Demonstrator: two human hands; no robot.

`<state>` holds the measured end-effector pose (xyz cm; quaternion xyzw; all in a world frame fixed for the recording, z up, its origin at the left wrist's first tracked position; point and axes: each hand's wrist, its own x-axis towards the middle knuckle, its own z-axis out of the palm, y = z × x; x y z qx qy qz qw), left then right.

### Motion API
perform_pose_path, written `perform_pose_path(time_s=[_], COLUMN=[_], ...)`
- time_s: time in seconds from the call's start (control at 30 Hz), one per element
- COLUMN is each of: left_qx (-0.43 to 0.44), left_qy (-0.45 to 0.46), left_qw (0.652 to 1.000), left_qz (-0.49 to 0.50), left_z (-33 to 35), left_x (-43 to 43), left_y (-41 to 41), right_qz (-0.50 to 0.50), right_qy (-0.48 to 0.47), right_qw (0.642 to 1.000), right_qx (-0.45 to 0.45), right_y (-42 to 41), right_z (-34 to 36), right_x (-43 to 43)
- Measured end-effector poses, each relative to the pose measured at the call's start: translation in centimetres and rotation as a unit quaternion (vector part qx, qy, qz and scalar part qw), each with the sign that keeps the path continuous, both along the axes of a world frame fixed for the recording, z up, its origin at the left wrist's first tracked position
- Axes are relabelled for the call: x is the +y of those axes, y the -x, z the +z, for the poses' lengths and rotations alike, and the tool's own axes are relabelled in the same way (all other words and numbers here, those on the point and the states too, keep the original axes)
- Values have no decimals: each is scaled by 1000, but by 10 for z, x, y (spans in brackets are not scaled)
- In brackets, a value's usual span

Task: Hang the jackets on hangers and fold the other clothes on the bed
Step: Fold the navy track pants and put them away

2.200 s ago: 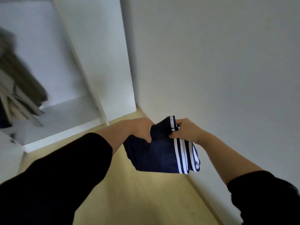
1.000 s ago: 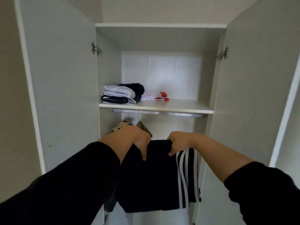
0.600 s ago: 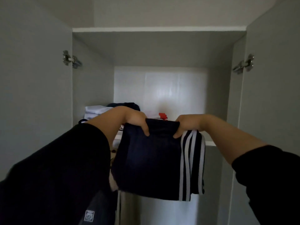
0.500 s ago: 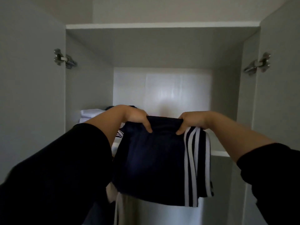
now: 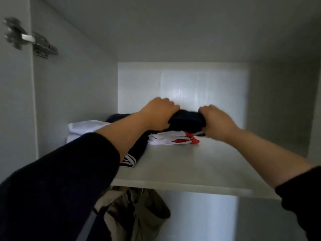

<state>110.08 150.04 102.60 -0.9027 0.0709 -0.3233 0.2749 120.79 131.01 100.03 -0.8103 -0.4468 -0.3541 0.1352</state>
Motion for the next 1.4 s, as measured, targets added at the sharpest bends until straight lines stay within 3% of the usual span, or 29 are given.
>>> perform_pose_path(time_s=[0.1, 0.2, 0.27, 0.37, 0.43, 0.5, 0.57, 0.67, 0.73, 0.93, 1.1, 1.33, 1.4], left_qx=[183, 239, 278, 365, 315, 263, 279, 283, 250, 243, 141, 134, 131], left_qy=[-54, -19, 76, 265, 285, 270, 289, 315, 336, 344, 316, 326, 367], left_qw=[981, 968, 953, 884, 899, 919, 903, 890, 888, 879, 917, 920, 907], left_qz=[37, 71, 97, 118, 108, 116, 153, 170, 188, 221, 200, 172, 157], left_z=[-66, -97, -86, -57, -48, -59, -86, -118, -123, -121, -116, -137, -140], left_x=[9, 13, 14, 17, 21, 22, 29, 44, 55, 56, 33, -16, -29], left_y=[-4, 1, 6, 2, -16, -36, -58, -78, -85, -88, -62, -8, 4], right_qz=[12, 16, 32, 46, 32, 64, 43, -69, -94, -76, -47, -35, -36], right_qy=[173, 205, 182, 216, 273, 193, 85, 172, 161, 143, 93, 84, 66], right_qw=[984, 979, 983, 971, 926, 912, 938, 956, 954, 948, 949, 975, 973], right_qx=[35, 10, 24, 94, 260, 357, 335, 228, 234, 274, 299, 204, 216], right_y=[-4, -7, -7, -1, 1, -4, -16, -31, -41, -53, -43, 4, 16], right_z=[-69, -94, -96, -87, -62, -38, -40, -90, -109, -103, -100, -122, -125], right_x=[12, 19, 20, 21, 17, 19, 35, 69, 79, 89, 77, 24, 10])
